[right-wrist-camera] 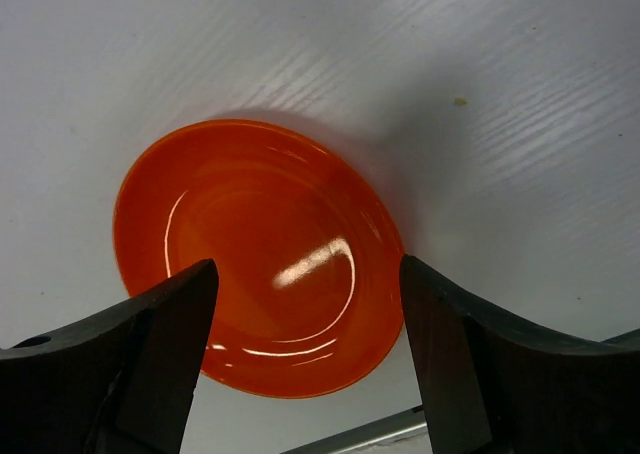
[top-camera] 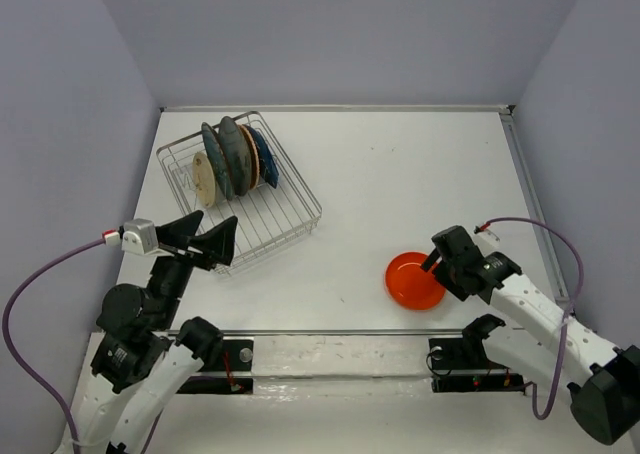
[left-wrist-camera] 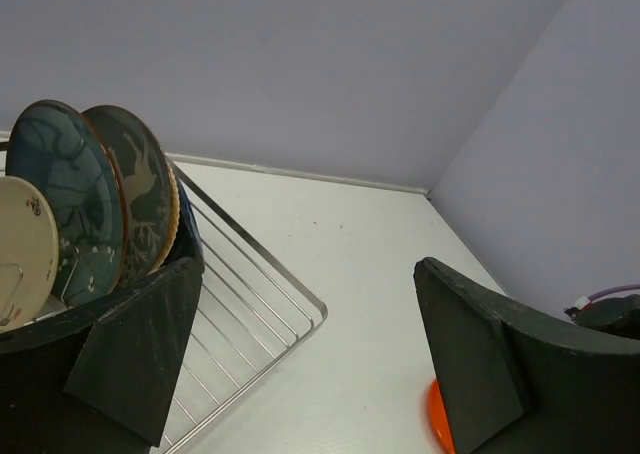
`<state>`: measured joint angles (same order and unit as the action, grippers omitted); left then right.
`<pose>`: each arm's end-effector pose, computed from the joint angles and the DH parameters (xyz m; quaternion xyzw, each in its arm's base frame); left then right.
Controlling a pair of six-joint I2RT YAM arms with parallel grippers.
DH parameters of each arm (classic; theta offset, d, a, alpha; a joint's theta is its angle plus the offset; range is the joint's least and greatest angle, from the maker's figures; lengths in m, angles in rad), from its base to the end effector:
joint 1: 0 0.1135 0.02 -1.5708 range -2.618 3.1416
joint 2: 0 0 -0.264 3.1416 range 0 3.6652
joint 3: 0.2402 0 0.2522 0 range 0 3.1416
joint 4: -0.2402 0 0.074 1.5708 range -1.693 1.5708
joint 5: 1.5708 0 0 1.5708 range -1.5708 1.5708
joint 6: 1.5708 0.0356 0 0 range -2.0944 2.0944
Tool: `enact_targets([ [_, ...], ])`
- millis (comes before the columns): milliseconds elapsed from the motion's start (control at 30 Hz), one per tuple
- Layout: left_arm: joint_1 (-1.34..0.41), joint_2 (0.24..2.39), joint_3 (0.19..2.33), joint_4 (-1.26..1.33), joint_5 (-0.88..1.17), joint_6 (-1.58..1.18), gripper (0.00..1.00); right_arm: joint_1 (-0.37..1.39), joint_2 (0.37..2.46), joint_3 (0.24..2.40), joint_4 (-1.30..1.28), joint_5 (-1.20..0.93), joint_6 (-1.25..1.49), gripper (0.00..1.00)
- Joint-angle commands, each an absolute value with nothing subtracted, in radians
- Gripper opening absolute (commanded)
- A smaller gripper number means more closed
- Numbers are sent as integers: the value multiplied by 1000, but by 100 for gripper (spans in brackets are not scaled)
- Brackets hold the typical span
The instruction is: Load the plates into the dish rack
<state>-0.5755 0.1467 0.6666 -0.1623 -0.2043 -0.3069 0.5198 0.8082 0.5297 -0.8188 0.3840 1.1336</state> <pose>0.0405 -0.0177 0.3640 -0.0071 0.5732 -0.2964 0.7639 0.1268 0.0572 0.1995 0.3310 0.8961 0.0437 0.2924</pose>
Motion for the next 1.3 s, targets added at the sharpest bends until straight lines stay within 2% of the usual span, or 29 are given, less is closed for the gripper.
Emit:
enact_targets([
  [0, -595, 114, 664, -124, -202, -285, 99, 493, 899, 584, -850, 380, 1167, 79],
  [67, -601, 109, 664, -124, -206, -285, 99, 480, 933, 587, -845, 380, 1169, 82],
  [133, -610, 101, 664, -124, -209, -285, 99, 454, 971, 571, -818, 342, 1170, 91],
  [300, -626, 89, 664, -124, -218, -285, 99, 430, 974, 529, -784, 307, 1181, 89],
  [367, -629, 91, 666, -123, -218, -287, 99, 430, 951, 515, -767, 287, 1184, 85],
  [400, -632, 95, 664, -123, -216, -285, 99, 430, 943, 491, -738, 276, 1187, 77],
  [433, -634, 97, 666, -123, -216, -285, 99, 430, 933, 479, -717, 247, 1190, 74],
  [667, -635, 121, 666, -127, -219, -287, 99, 430, 959, 416, -456, 141, 1132, 60],
  [733, -632, 135, 666, -130, -222, -288, 99, 430, 1020, 433, -344, 118, 1050, 54],
  [900, -618, 173, 667, -132, -227, -290, 99, 430, 1173, 517, -244, 90, 928, 48],
  [1100, -594, 245, 669, -140, -227, -299, 99, 430, 1212, 408, -75, 37, 953, 42],
  [1167, -584, 264, 670, -140, -216, -305, 99, 430, 1223, 390, -55, 26, 954, 37],
  [1267, -577, 308, 669, -130, -164, -311, 99, 430, 1201, 359, -29, 15, 951, 37],
])
